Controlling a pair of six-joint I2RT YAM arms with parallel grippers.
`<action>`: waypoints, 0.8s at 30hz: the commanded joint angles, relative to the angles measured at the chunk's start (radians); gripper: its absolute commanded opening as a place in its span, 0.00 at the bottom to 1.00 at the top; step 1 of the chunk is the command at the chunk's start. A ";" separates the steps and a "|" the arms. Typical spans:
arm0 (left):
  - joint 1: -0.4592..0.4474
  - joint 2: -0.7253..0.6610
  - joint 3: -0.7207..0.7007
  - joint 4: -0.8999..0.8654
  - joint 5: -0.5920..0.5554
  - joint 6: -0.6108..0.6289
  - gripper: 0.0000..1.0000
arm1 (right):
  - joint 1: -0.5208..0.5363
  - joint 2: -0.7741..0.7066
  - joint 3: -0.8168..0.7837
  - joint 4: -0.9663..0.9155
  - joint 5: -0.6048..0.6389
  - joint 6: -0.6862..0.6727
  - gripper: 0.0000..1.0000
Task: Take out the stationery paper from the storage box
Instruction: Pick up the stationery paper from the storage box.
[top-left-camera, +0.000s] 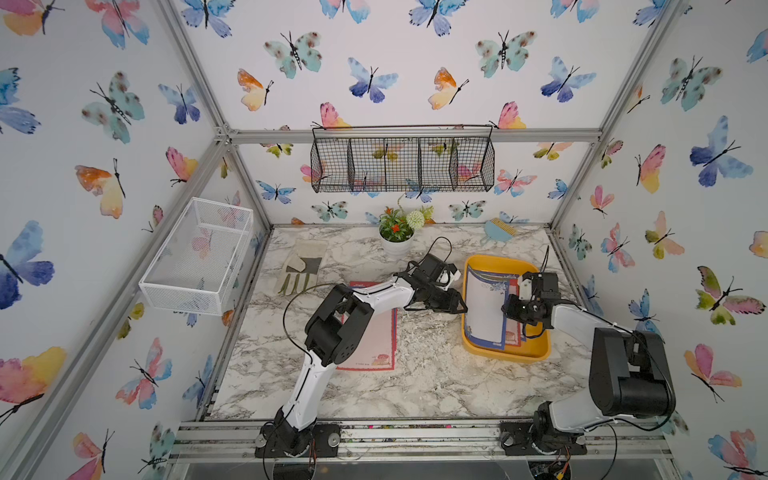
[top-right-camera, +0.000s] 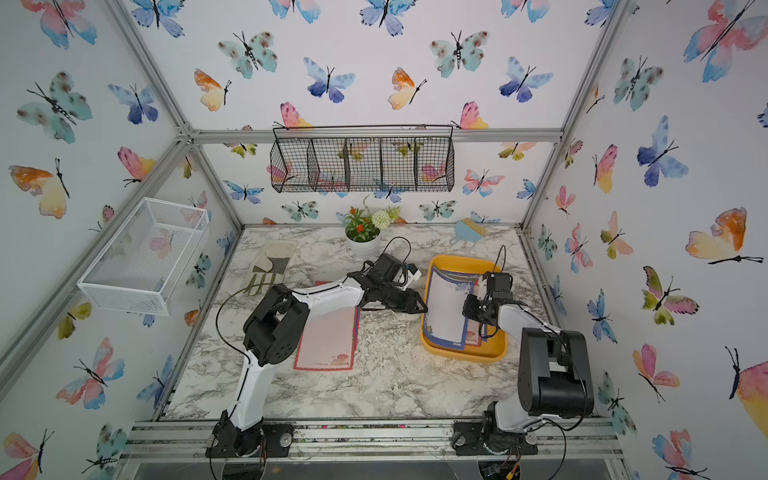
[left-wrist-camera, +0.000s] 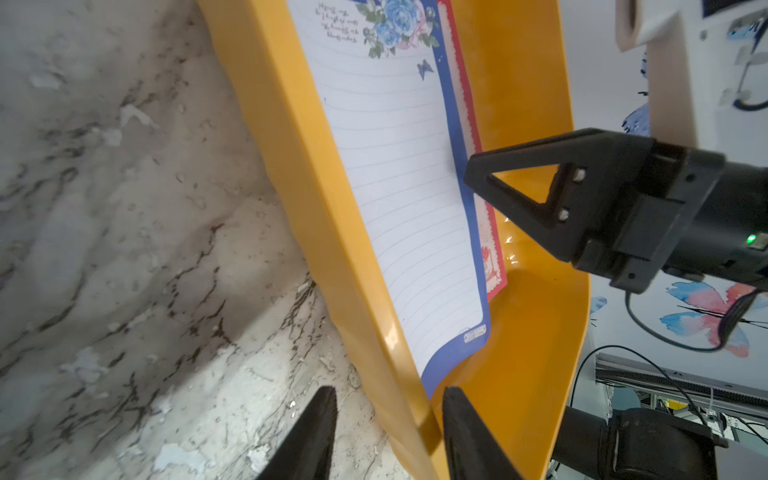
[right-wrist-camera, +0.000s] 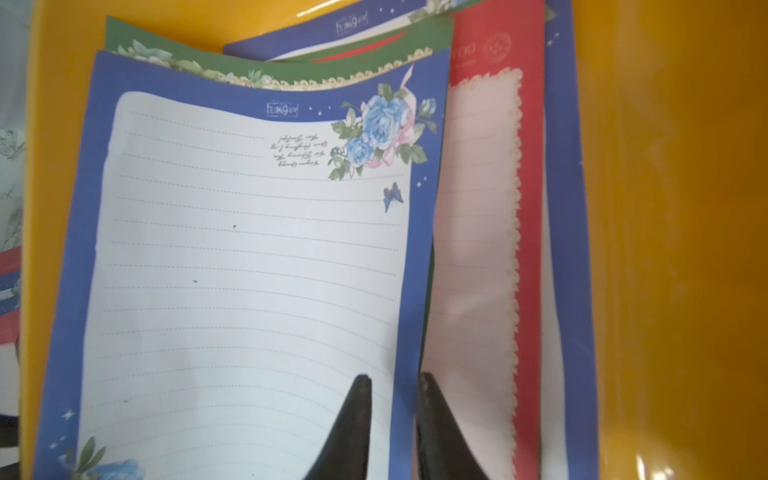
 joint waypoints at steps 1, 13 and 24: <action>-0.003 0.020 0.021 -0.014 0.025 0.009 0.41 | -0.004 -0.031 0.018 -0.001 -0.030 -0.010 0.23; -0.003 0.030 0.023 -0.014 0.022 0.007 0.39 | -0.005 -0.057 -0.001 0.052 -0.190 0.007 0.18; -0.007 0.035 0.024 -0.014 0.024 0.003 0.38 | -0.005 0.030 0.014 0.118 -0.349 0.032 0.21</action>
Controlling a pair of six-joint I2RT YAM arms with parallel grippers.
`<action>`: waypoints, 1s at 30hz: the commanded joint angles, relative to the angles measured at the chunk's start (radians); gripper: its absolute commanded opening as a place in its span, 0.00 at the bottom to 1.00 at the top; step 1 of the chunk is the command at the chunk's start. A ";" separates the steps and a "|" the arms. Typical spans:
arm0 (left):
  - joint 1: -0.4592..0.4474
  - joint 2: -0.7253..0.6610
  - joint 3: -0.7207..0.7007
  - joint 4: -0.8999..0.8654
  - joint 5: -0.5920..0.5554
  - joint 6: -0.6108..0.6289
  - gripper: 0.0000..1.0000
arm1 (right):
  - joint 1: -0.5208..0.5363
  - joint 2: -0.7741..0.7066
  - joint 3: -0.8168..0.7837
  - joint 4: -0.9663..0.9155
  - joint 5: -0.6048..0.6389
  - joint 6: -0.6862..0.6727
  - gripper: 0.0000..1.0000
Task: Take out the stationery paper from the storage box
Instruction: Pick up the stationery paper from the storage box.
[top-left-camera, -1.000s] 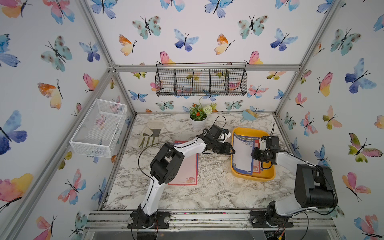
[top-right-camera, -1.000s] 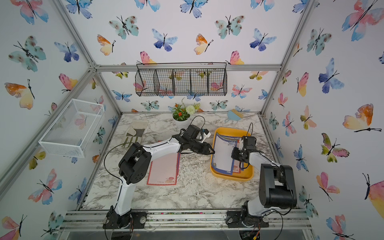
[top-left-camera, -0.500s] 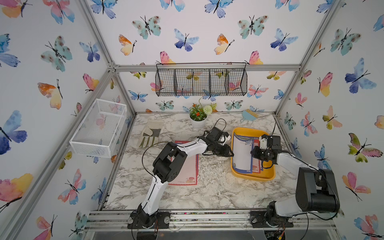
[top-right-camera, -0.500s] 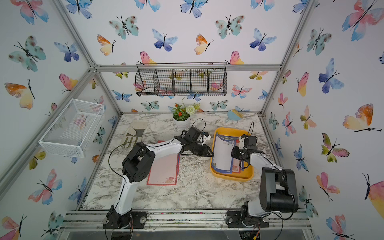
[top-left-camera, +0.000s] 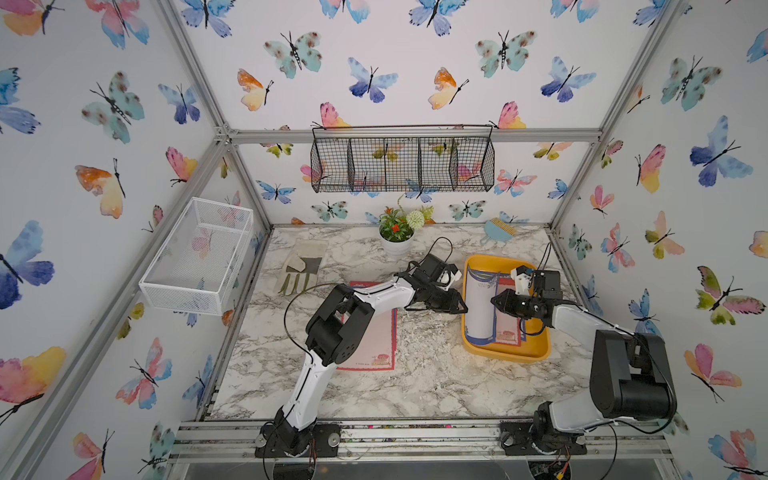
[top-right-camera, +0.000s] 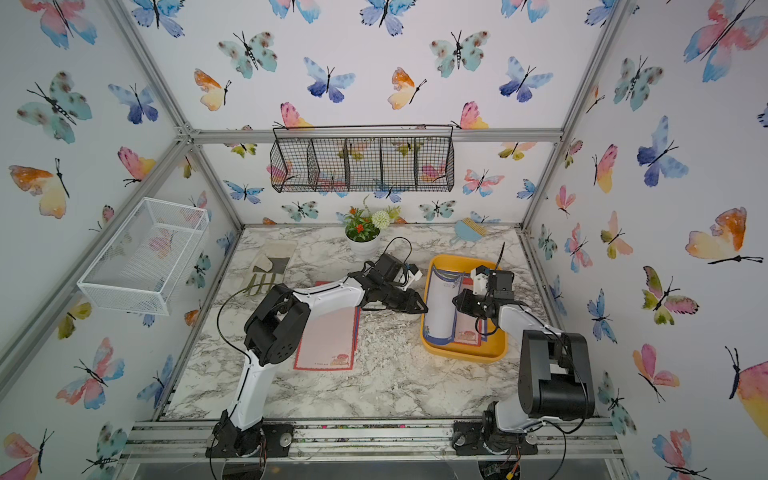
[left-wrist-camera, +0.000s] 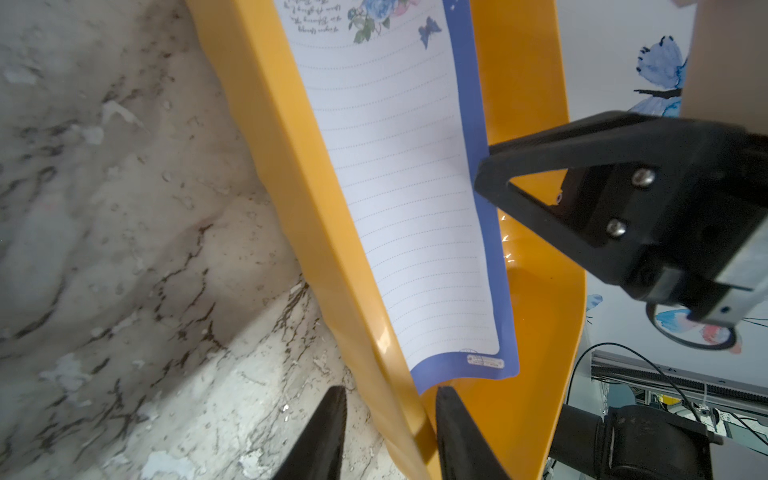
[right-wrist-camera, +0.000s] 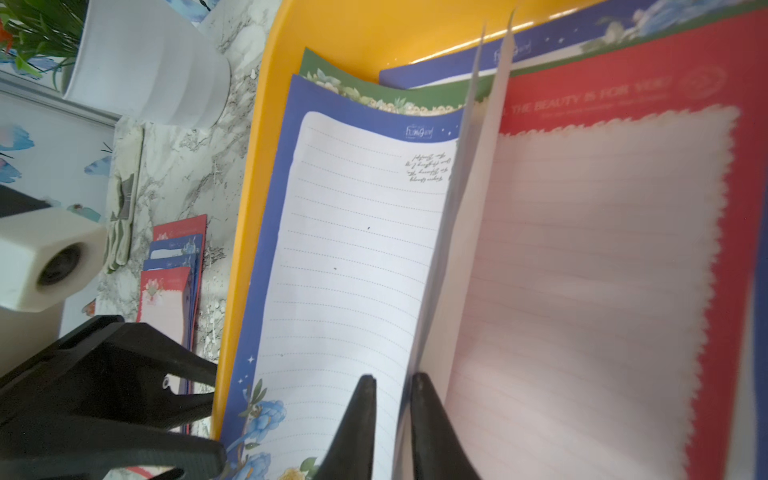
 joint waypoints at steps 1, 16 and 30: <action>-0.005 0.029 0.018 -0.017 0.015 0.003 0.38 | -0.004 0.036 0.016 0.032 -0.082 0.013 0.21; -0.006 0.030 0.020 -0.017 0.023 -0.006 0.38 | -0.004 0.079 0.082 -0.061 -0.045 -0.030 0.41; -0.006 0.032 0.014 -0.017 0.026 -0.008 0.38 | -0.001 0.034 0.207 -0.302 0.142 -0.120 0.42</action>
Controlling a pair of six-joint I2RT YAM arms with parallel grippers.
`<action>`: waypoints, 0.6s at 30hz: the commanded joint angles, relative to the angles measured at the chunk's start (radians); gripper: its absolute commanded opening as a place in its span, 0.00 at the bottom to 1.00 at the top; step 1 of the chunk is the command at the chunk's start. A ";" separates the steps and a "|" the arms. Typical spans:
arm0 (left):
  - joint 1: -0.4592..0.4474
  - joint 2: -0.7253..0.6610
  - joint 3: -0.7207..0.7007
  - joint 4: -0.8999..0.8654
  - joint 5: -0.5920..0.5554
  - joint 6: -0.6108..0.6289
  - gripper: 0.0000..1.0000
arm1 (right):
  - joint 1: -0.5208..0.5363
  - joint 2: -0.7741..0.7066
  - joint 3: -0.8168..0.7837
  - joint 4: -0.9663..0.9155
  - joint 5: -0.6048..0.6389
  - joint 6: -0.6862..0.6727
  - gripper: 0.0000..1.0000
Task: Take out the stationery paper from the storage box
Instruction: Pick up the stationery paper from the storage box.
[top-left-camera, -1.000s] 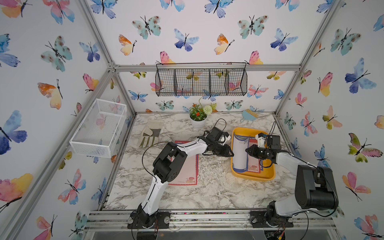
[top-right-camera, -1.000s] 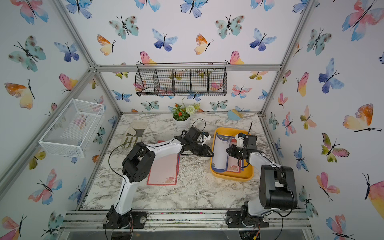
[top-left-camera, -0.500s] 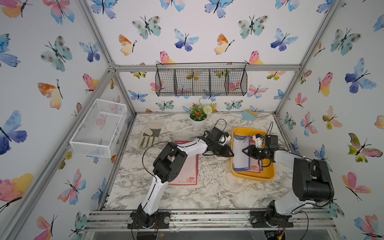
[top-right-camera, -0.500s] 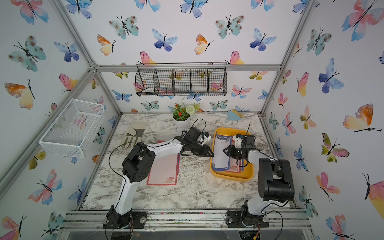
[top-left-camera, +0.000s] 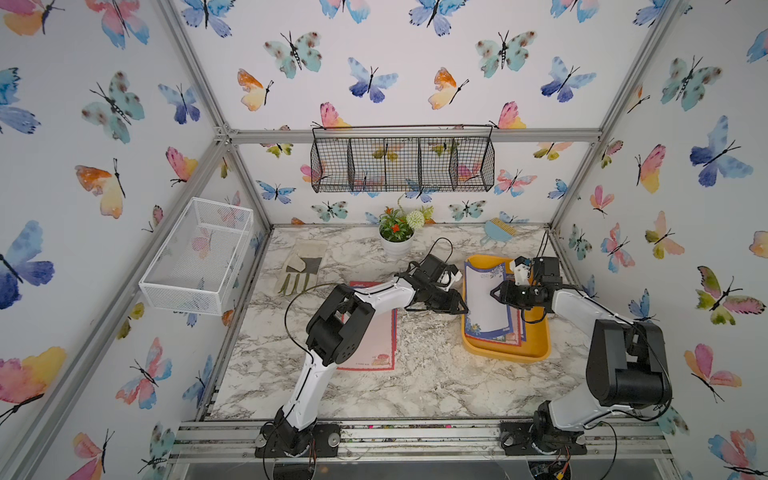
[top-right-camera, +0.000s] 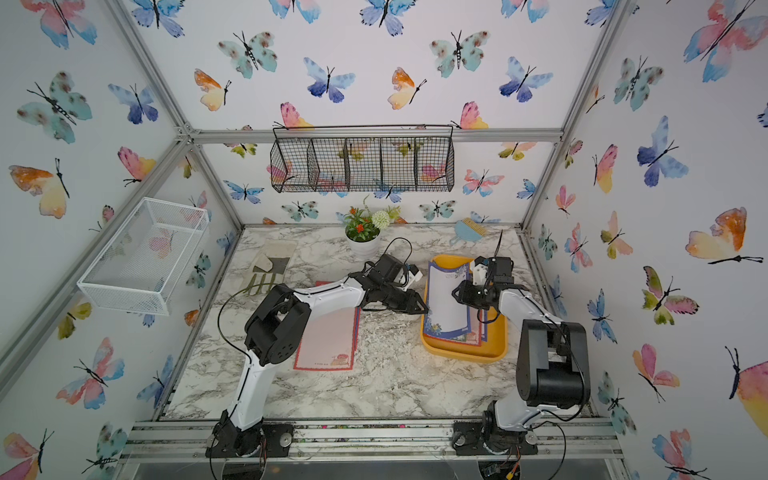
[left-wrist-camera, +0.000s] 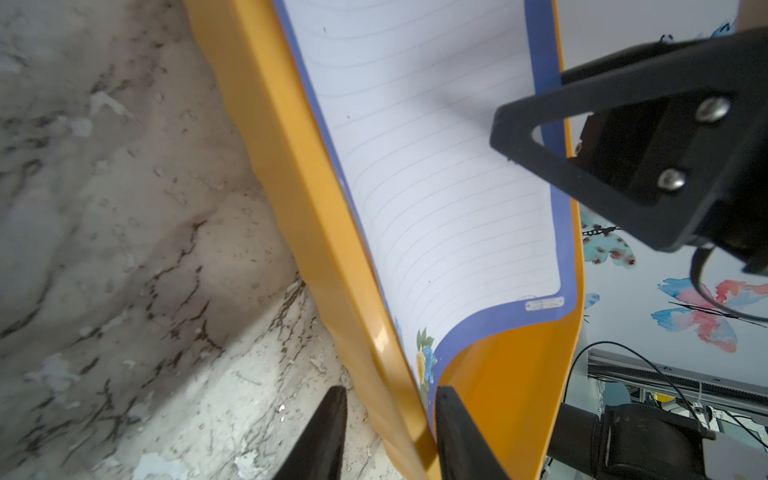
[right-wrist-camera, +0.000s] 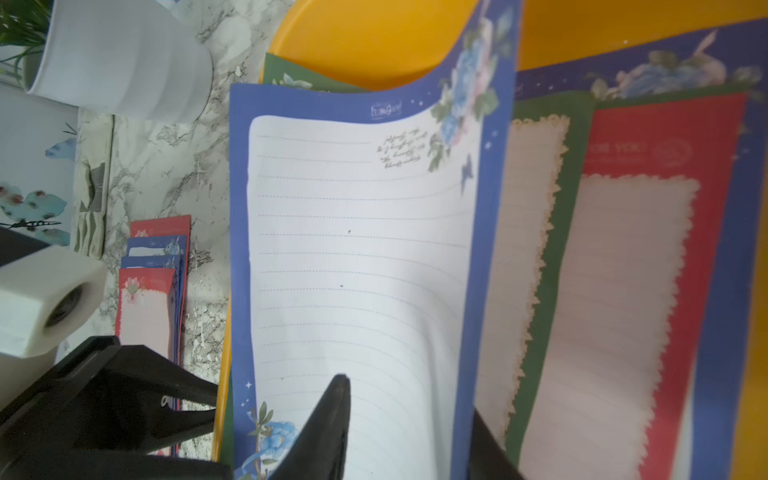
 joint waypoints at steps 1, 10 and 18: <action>-0.005 0.031 0.015 -0.018 0.021 -0.002 0.38 | 0.001 -0.026 0.028 -0.102 0.076 -0.041 0.42; -0.007 0.035 0.015 -0.018 0.023 -0.004 0.38 | 0.004 -0.030 0.010 -0.075 0.021 -0.033 0.21; -0.006 0.000 0.010 -0.019 -0.009 0.012 0.49 | 0.004 -0.030 0.054 -0.126 0.076 -0.046 0.02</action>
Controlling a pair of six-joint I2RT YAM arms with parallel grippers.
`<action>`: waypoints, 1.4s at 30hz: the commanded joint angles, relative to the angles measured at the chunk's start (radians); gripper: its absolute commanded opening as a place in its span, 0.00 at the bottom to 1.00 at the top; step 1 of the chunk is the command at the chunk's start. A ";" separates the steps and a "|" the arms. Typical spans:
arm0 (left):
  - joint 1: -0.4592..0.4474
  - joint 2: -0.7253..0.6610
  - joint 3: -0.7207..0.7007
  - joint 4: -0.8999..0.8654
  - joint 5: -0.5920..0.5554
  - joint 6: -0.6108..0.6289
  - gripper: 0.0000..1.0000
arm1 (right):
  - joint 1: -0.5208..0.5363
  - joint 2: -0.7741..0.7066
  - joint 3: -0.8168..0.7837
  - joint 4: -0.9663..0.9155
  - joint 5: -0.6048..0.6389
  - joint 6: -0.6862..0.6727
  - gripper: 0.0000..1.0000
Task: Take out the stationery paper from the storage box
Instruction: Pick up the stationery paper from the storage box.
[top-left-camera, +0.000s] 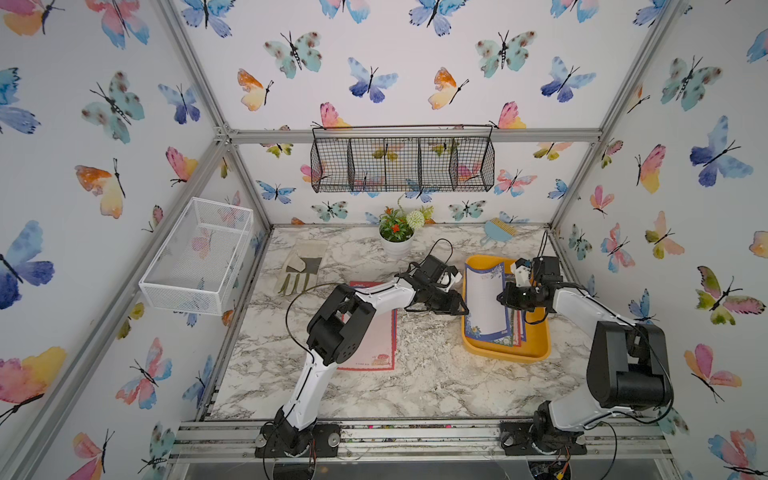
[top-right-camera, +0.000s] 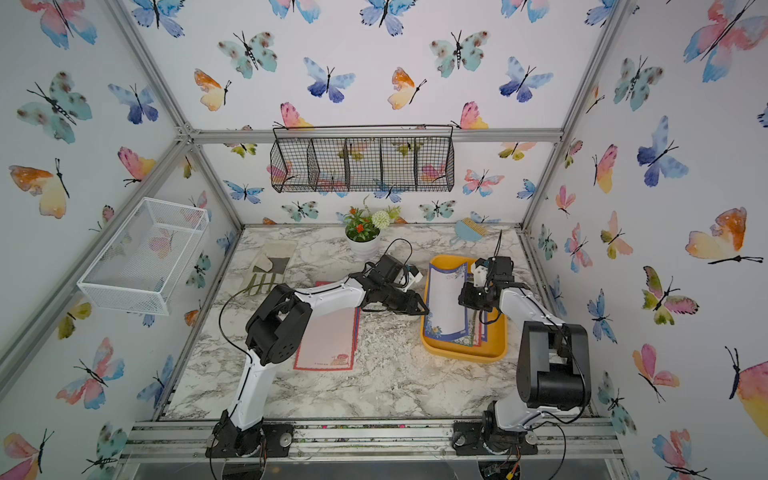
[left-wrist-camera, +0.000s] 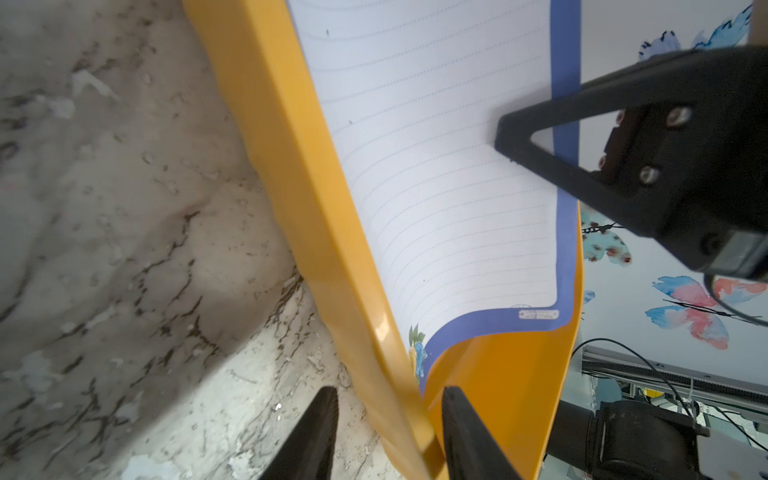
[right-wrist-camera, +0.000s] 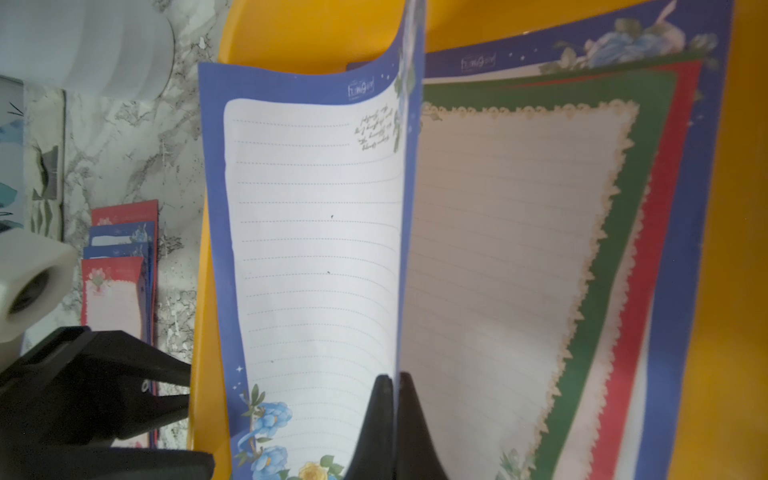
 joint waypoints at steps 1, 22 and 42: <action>-0.005 -0.017 0.008 -0.019 -0.034 0.024 0.52 | 0.004 -0.031 0.046 -0.060 0.046 -0.022 0.02; 0.138 -0.382 -0.077 -0.010 -0.300 0.180 0.61 | 0.014 -0.282 0.321 -0.306 0.020 -0.193 0.02; 0.416 -0.741 -0.272 0.371 -0.281 0.313 0.64 | 0.081 -0.248 0.544 -0.022 -0.217 -0.220 0.02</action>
